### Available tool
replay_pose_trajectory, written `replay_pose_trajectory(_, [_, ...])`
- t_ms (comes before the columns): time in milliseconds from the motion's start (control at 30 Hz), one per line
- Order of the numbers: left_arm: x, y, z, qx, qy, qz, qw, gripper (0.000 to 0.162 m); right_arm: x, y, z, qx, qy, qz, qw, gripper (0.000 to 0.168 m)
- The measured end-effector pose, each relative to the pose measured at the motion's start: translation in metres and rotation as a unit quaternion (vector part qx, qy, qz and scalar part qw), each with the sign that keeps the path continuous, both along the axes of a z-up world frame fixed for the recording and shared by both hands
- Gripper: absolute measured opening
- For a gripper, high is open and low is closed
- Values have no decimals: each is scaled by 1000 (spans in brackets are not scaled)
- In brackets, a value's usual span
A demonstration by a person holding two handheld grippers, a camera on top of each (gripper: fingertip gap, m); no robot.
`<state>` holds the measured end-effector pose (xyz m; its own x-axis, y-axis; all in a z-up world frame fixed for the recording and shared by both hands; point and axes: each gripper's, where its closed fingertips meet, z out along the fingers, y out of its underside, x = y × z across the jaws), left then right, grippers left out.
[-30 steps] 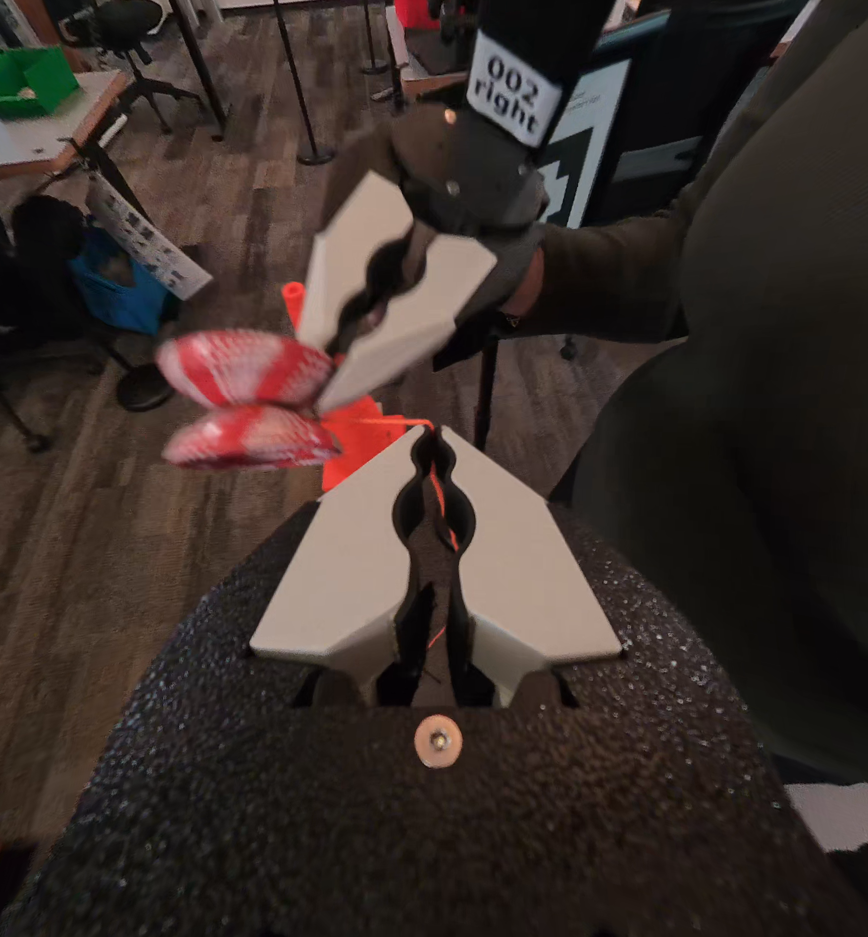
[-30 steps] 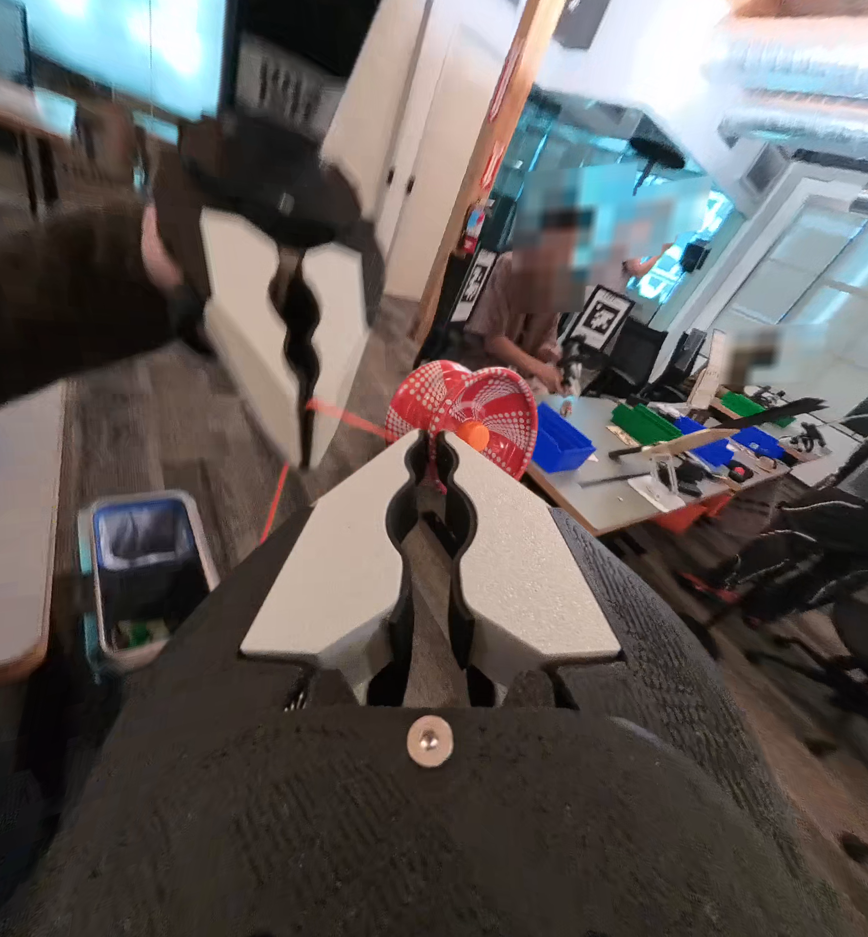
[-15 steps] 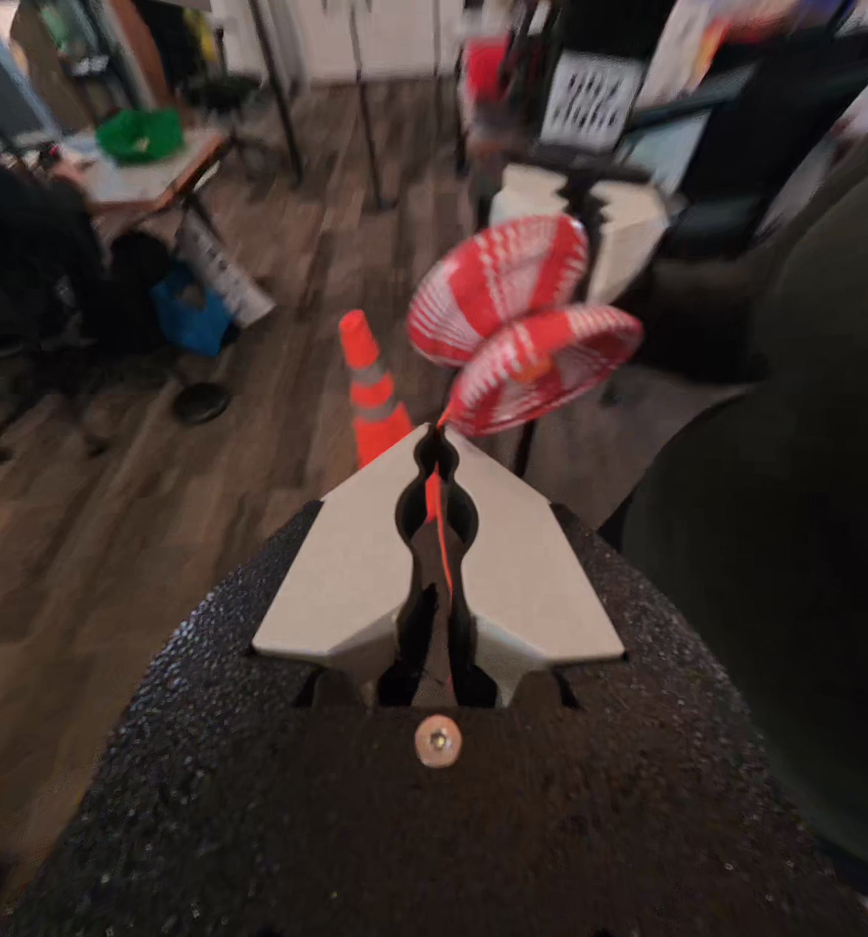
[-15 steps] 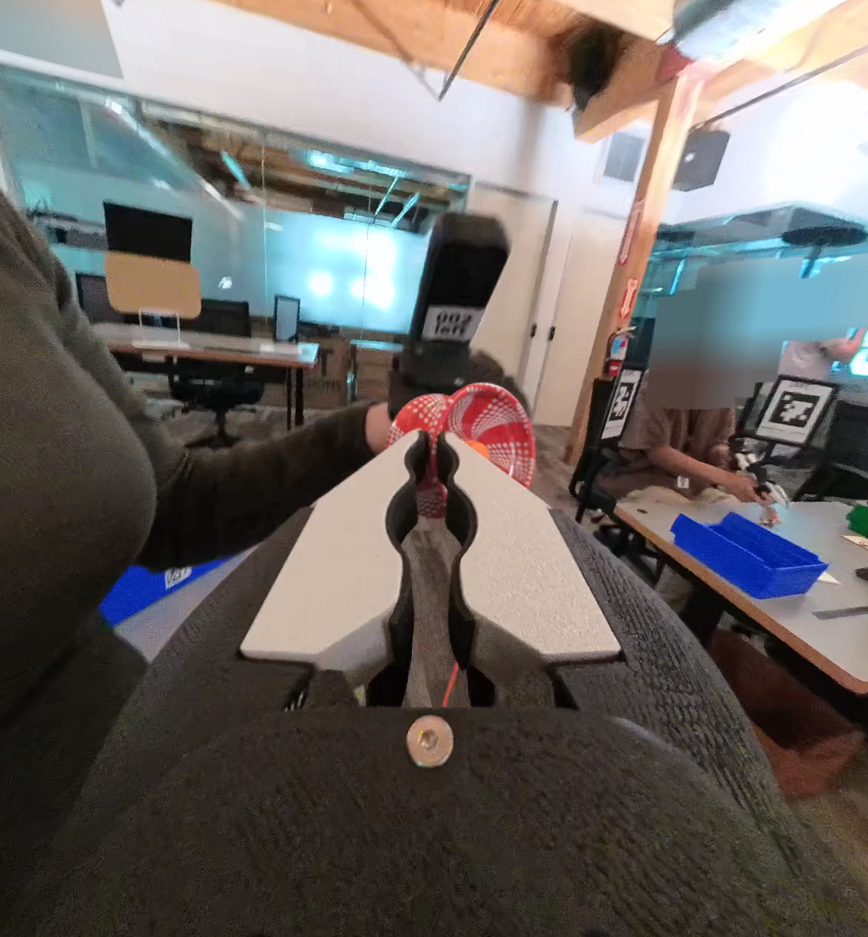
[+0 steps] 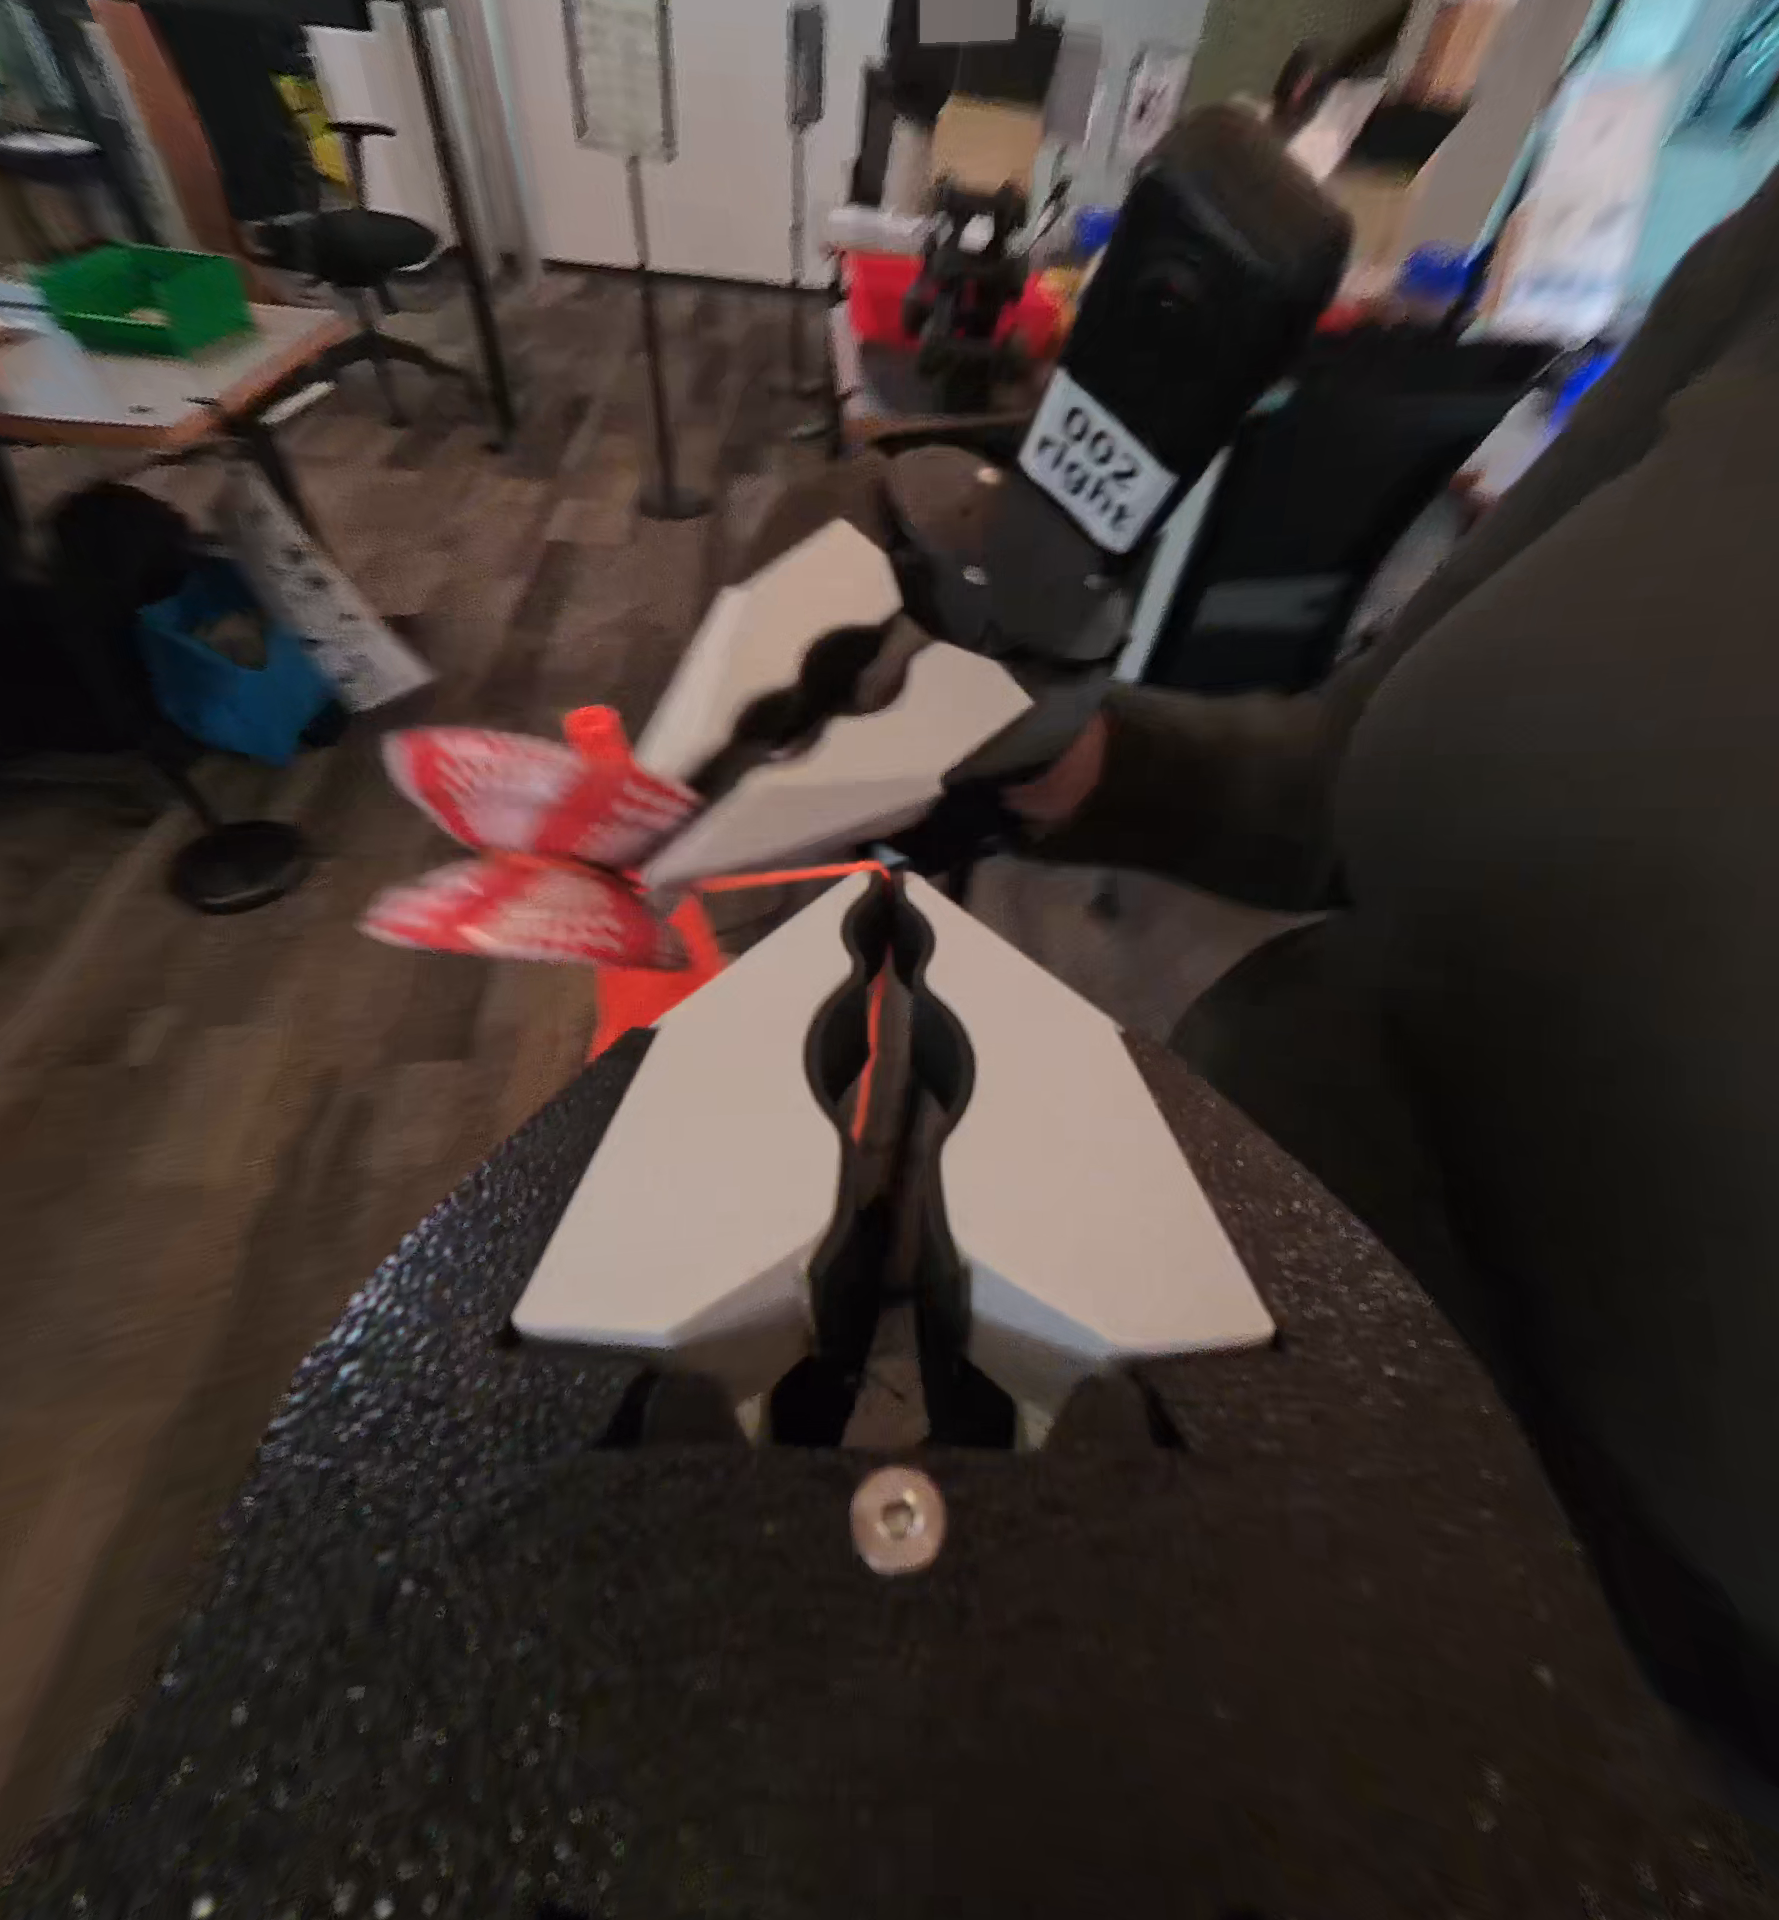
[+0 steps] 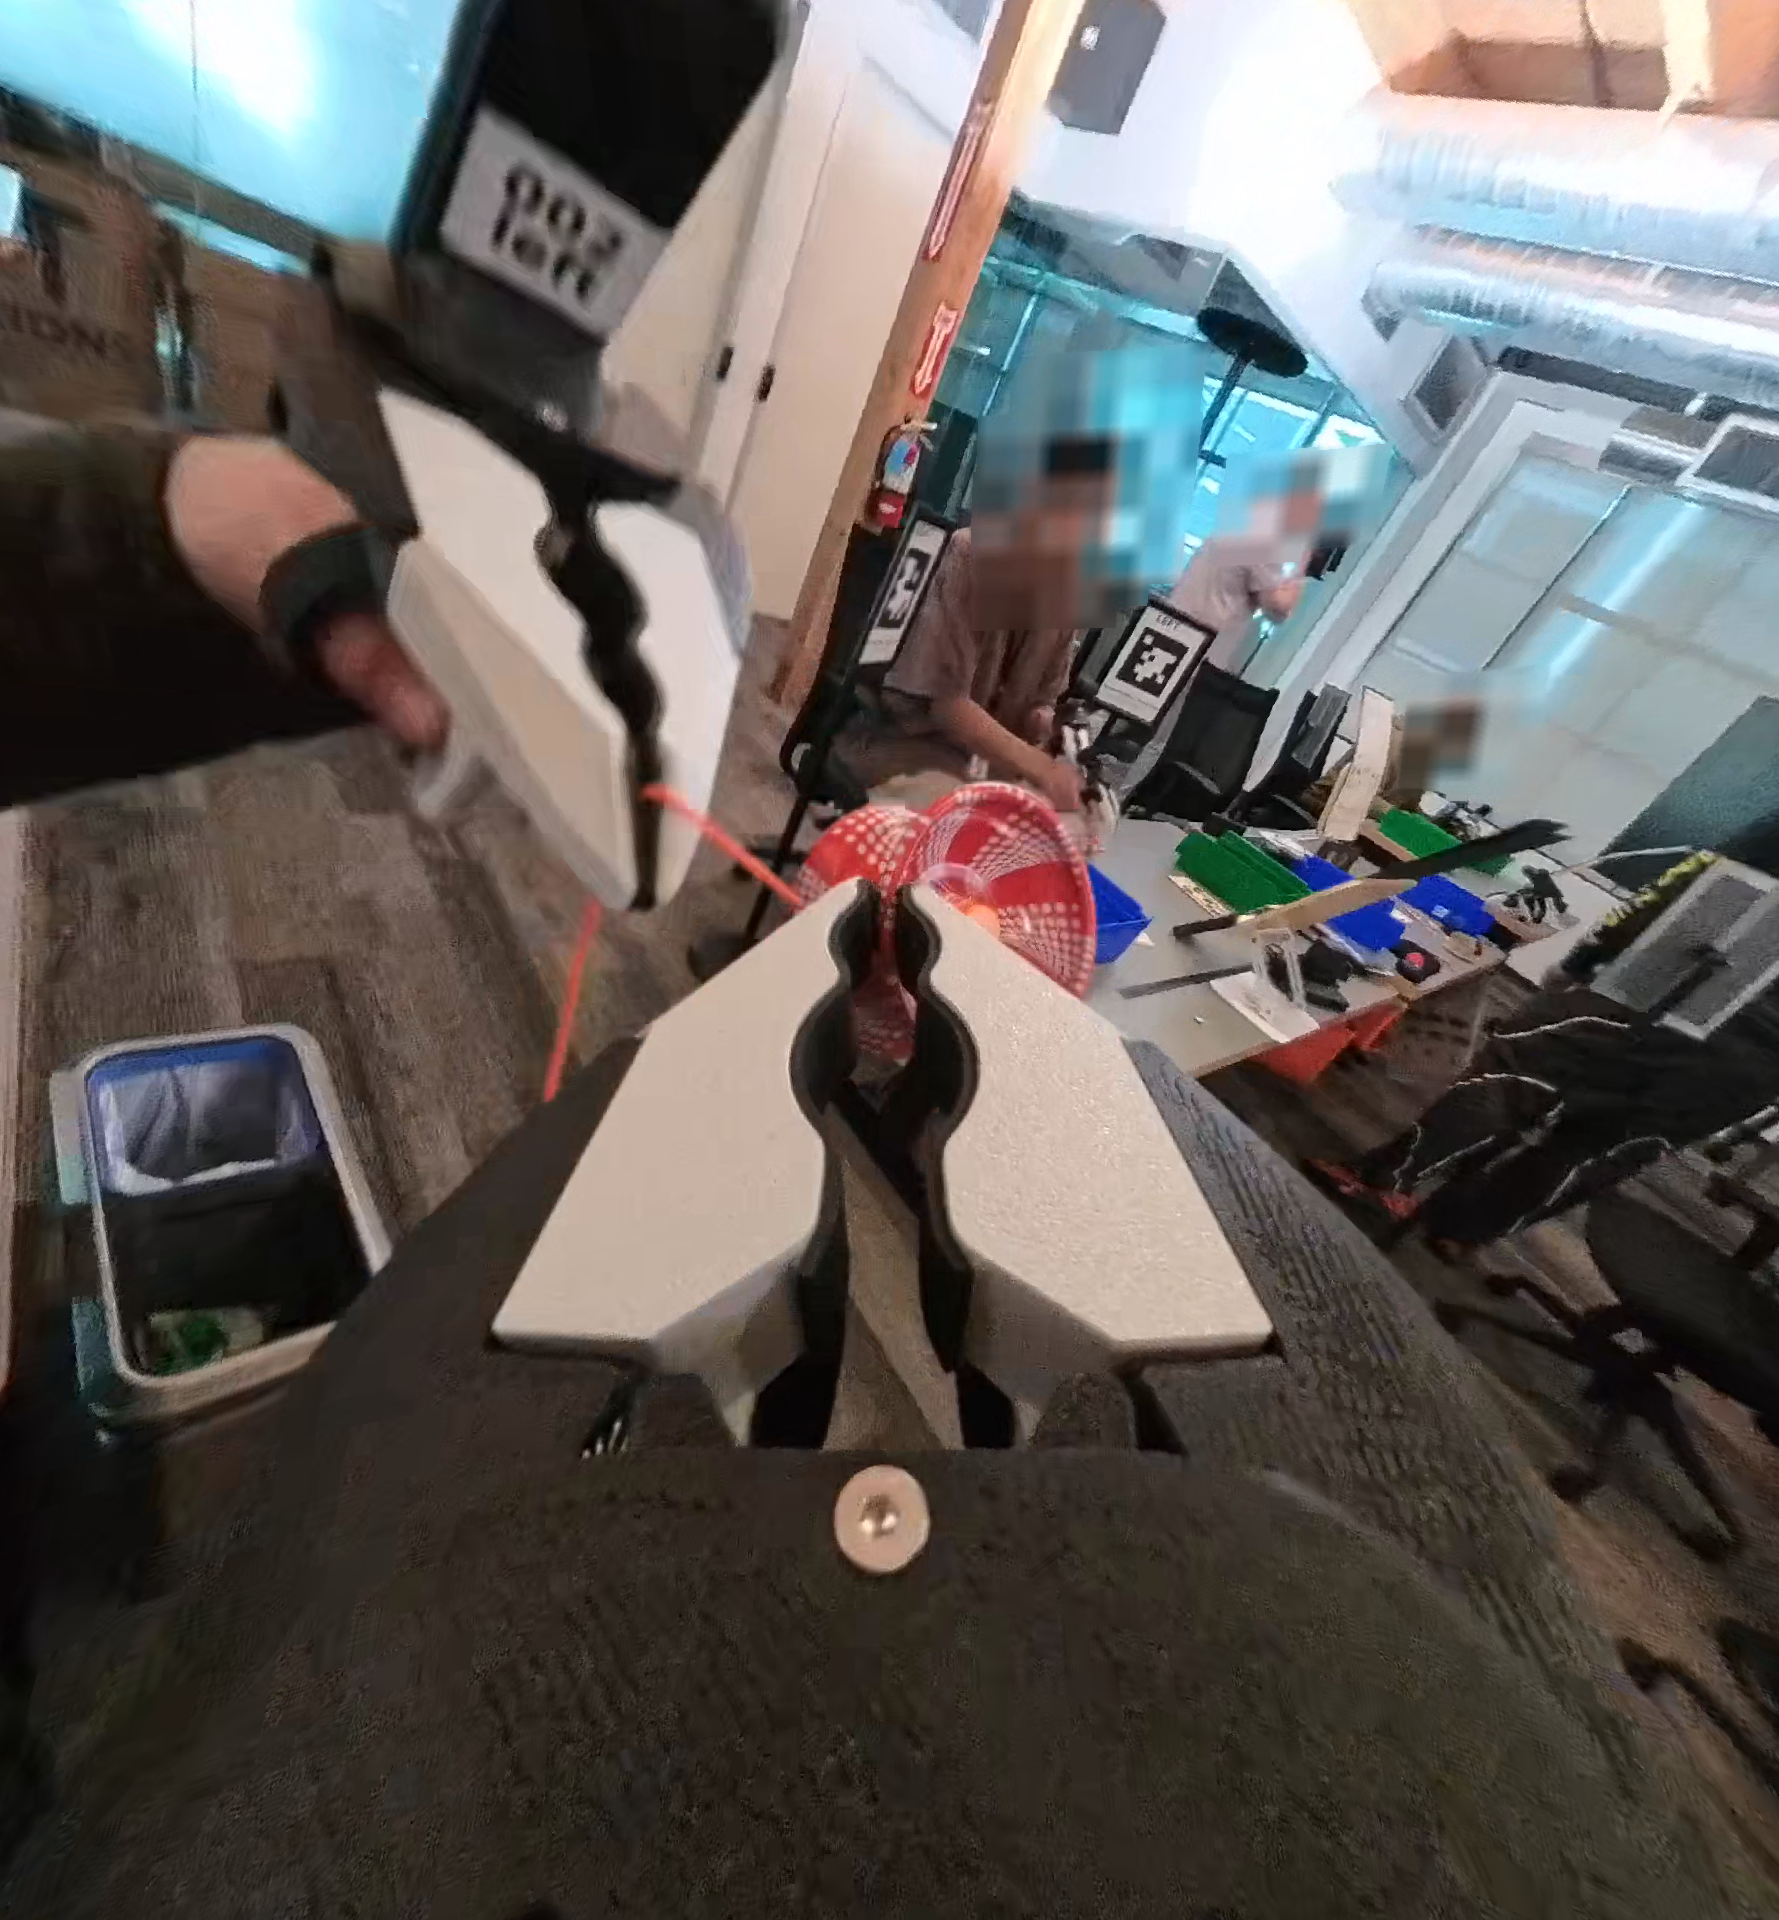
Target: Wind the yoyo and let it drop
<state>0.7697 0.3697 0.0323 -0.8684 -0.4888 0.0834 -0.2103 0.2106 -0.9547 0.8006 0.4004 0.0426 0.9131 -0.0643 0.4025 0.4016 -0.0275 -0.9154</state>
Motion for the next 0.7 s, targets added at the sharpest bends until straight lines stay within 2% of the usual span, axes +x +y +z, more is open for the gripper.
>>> replay_pose_trajectory(67, [6,20,8,83,-42,46,995,0,-12,2,-10,-30,-27,26,999,1])
replay_pose_trajectory(133, [16,47,14,168,-72,106,977,0,-25,3,-16,-51,-27,66,996,1])
replay_pose_trajectory(200, [20,66,5,247,-66,127,958,0,-44,-1,-8,-31,16,134,990,1])
replay_pose_trajectory(233, [21,63,3,250,-62,117,959,0,-52,-5,0,-16,48,169,984,1])
replay_pose_trajectory(300, [26,52,-4,234,-61,91,966,0,-58,-9,15,19,97,208,973,1])
replay_pose_trajectory(367, [34,45,-10,191,-62,82,976,0,-54,-11,22,37,129,211,968,1])
replay_pose_trajectory(467, [39,31,-2,35,-48,68,996,0,-44,-17,38,99,194,205,954,2])
replay_pose_trajectory(533, [32,21,1,-57,-35,33,997,0,-29,-24,52,157,240,194,938,2])
replay_pose_trajectory(600, [35,15,1,-122,-23,37,992,0,-20,-26,55,174,249,177,936,1])
replay_pose_trajectory(700, [35,-1,-8,-171,-2,26,985,0,-15,-26,56,193,233,147,942,2])
